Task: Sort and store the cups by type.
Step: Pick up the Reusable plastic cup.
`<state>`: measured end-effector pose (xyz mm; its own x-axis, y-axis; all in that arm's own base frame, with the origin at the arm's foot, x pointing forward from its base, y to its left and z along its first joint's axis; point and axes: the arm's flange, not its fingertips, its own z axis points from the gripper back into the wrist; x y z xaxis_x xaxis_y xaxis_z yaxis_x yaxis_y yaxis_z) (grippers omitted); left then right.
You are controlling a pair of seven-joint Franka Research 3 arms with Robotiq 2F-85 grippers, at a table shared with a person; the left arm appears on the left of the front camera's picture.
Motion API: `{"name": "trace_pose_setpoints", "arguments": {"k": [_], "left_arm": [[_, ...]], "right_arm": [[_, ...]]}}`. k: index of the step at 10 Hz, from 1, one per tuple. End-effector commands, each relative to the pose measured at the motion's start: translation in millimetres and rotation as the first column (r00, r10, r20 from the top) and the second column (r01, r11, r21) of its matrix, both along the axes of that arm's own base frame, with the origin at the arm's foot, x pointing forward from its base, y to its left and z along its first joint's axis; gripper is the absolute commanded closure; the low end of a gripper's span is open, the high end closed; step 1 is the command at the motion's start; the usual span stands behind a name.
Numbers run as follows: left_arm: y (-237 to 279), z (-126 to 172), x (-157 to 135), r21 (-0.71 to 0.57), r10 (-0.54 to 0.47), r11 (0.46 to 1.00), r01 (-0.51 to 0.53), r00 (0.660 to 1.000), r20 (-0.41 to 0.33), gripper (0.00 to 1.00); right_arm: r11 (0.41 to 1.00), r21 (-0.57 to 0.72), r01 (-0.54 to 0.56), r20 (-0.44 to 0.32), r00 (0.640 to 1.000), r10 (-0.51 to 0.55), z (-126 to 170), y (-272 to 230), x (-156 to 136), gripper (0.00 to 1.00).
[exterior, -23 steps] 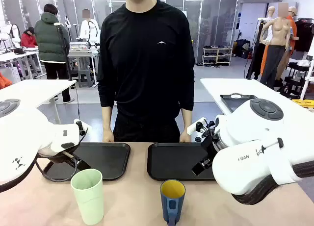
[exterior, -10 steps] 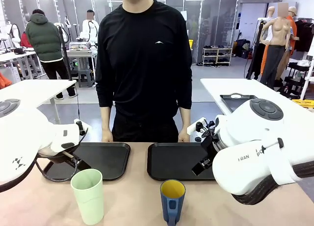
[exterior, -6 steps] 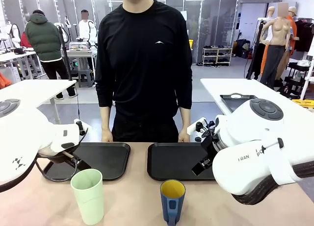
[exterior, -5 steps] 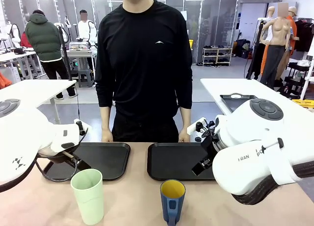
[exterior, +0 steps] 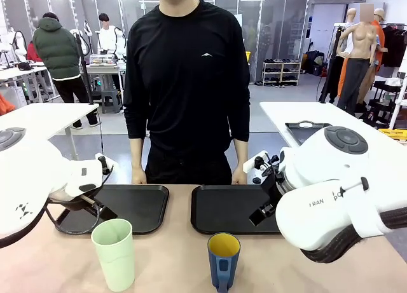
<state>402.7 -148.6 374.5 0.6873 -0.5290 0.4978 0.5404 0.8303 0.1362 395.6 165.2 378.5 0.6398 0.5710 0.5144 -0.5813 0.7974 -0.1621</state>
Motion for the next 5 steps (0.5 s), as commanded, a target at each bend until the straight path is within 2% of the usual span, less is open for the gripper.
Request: {"name": "trace_pose_setpoints", "arguments": {"k": [1, 3, 5], "left_arm": [[0.0, 28.5, 0.4, 0.010, 0.004, 1.000, -0.005, 1.000, 0.024, 0.00], [-5.9, 70.2, 1.1, 0.015, 0.035, 0.999, -0.036, 0.995, 0.090, 0.00], [-13.6, 128.6, -5.2, 0.031, 0.051, 0.998, -0.057, 0.984, 0.168, 0.00]], "right_arm": [[0.999, -0.018, 0.033, 0.035, 0.999, -0.032, 32.8, 5.8, -2.6, 0.00], [0.997, -0.058, 0.052, 0.103, 0.994, -0.046, 82.9, 13.8, -12.7, 0.00], [0.995, -0.079, 0.060, 0.183, 0.982, -0.045, 143.2, 23.9, -22.6, 0.00]]}}
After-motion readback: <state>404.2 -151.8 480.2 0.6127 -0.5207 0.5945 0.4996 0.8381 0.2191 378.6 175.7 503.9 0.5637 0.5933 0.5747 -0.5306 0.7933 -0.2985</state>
